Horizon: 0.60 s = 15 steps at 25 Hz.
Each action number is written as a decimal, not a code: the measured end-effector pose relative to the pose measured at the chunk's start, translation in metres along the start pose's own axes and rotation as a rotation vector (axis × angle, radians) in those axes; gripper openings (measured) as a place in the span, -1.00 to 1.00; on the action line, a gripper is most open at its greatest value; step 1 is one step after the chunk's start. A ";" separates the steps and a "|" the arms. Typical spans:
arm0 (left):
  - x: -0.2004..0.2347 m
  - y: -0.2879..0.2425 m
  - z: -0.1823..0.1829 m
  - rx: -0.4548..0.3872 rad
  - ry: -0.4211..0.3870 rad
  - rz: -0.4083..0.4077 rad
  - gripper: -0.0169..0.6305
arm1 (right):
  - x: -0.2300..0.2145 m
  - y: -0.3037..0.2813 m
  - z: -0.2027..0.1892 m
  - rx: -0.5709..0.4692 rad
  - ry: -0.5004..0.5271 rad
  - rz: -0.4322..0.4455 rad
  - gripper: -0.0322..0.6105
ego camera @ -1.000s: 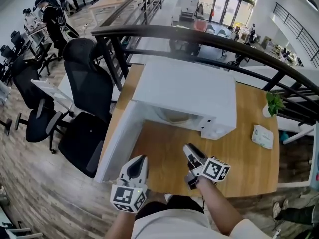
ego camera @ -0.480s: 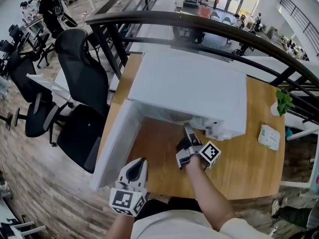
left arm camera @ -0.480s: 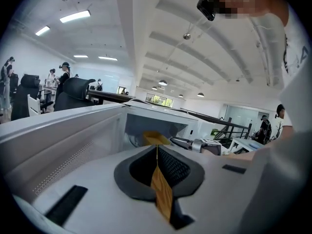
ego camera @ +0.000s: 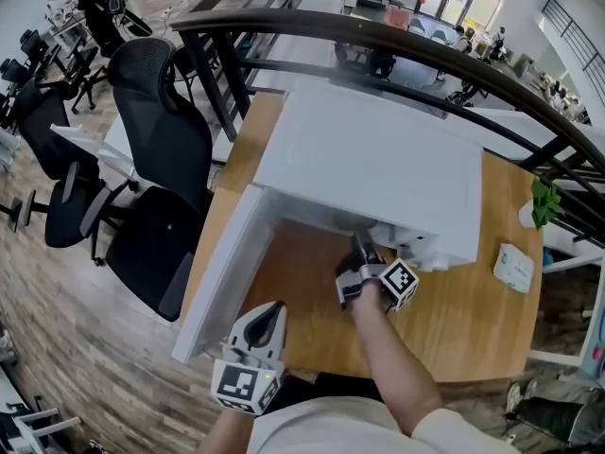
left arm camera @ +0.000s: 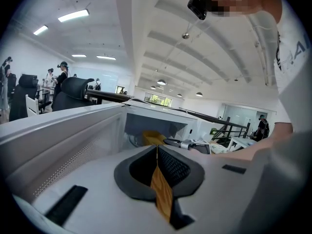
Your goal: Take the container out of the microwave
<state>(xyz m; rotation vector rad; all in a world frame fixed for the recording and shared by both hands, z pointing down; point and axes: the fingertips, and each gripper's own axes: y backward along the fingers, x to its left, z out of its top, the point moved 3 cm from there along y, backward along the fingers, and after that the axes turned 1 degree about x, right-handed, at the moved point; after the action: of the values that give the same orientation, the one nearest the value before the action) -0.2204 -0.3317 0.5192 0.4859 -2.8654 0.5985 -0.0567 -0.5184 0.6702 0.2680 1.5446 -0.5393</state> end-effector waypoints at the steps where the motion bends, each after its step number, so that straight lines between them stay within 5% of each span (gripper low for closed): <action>1: 0.001 0.000 0.000 0.000 0.002 0.000 -0.84 | -0.001 -0.001 0.000 -0.001 -0.004 0.000 -0.03; 15: 0.007 0.004 -0.007 0.007 0.020 0.009 -0.84 | -0.006 -0.010 0.002 -0.016 -0.044 -0.010 -0.09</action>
<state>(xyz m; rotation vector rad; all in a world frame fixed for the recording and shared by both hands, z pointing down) -0.2275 -0.3272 0.5253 0.4650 -2.8494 0.6115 -0.0596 -0.5266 0.6773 0.2348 1.5077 -0.5365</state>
